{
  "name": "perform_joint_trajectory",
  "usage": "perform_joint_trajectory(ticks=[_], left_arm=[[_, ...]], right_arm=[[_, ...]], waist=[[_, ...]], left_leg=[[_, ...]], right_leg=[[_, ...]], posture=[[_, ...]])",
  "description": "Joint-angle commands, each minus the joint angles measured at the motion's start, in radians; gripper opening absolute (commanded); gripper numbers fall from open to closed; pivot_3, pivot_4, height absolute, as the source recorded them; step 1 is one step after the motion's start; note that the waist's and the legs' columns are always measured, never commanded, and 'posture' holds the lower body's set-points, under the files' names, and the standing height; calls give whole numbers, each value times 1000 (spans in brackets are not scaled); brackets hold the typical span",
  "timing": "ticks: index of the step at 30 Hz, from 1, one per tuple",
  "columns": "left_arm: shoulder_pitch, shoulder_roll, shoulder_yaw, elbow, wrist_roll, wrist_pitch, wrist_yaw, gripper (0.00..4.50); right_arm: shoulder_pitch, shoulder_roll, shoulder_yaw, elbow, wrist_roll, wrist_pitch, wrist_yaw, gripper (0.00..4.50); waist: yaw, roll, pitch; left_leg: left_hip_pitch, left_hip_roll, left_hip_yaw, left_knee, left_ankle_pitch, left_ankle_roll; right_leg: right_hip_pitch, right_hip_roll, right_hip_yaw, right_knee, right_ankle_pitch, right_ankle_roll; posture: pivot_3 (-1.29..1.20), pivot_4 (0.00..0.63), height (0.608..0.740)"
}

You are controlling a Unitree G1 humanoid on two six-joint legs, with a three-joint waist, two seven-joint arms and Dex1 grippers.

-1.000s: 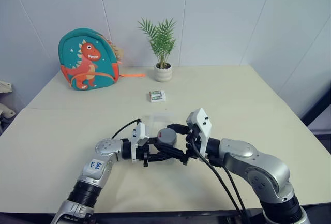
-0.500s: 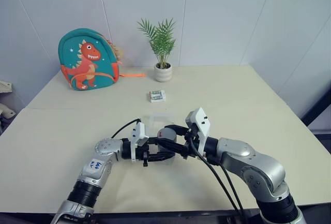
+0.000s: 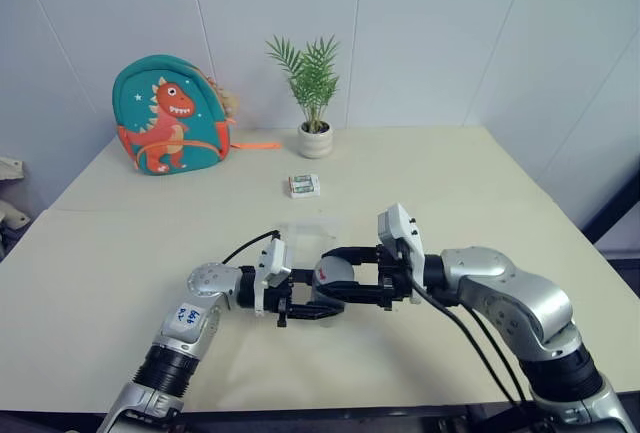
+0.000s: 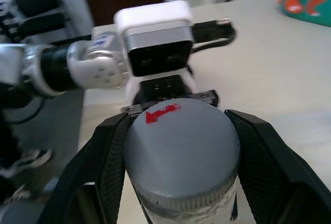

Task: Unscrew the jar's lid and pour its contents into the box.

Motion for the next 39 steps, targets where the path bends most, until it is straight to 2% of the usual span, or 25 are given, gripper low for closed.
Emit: perform_joint_trajectory(ticks=[1, 6, 14, 16, 20, 31, 39], left_arm=[[-12, 5, -24, -29, 6, -2, -37, 2098], [-14, -6, -20, -36, 4, -3, -32, 2098], [-8, -11, 4, -42, -3, -2, -8, 2098], [-6, -14, 7, -44, -5, -4, -3, 2098], [-4, -19, 13, -44, -7, -4, 6, 2098], [12, -16, 36, -48, -15, -3, 41, 2098], [0, -23, 41, -32, -15, -6, 60, 2098]], right_arm=[[-89, -10, 28, 36, 19, -70, 175, 2602], [-153, 1, 44, 113, -17, -110, 249, 2602], [-145, 15, 32, 123, -28, -105, 248, 2602], [-140, 15, 25, 120, -28, -93, 232, 3318], [-132, 12, 14, 112, -17, -64, 212, 4465], [-101, 16, -59, 79, -28, -98, 104, 4465], [-62, 56, -25, -14, -31, -53, -3, 4465]], waist=[[1, 0, 0], [2, 0, 0], [2, 0, 0], [2, 0, 0], [3, 0, 0], [3, 0, 0], [2, 0, 0]], left_leg=[[0, 0, 0, 0, 0, 0], [0, 0, 0, 1, 0, 0], [-1, 0, 0, 1, 0, 0], [-1, 0, 0, 1, 0, 0], [-1, 0, 0, 2, 0, 0], [-1, 0, 0, 2, 0, 0], [-1, 0, 0, 3, 0, 0]], right_leg=[[0, 0, 0, 0, 0, 0], [0, 0, 0, 0, 0, 0], [0, 0, 0, 0, 0, 0], [0, 0, 0, 0, 0, 0], [0, 0, 0, 0, 0, 0], [0, -1, 0, 1, 0, 0], [0, -1, 0, 1, 0, 0]], posture=[[0, 150, 740], [0, 150, 740], [0, 150, 740], [0, 150, 740], [0, 150, 740], [0, 150, 740], [0, 150, 740]])
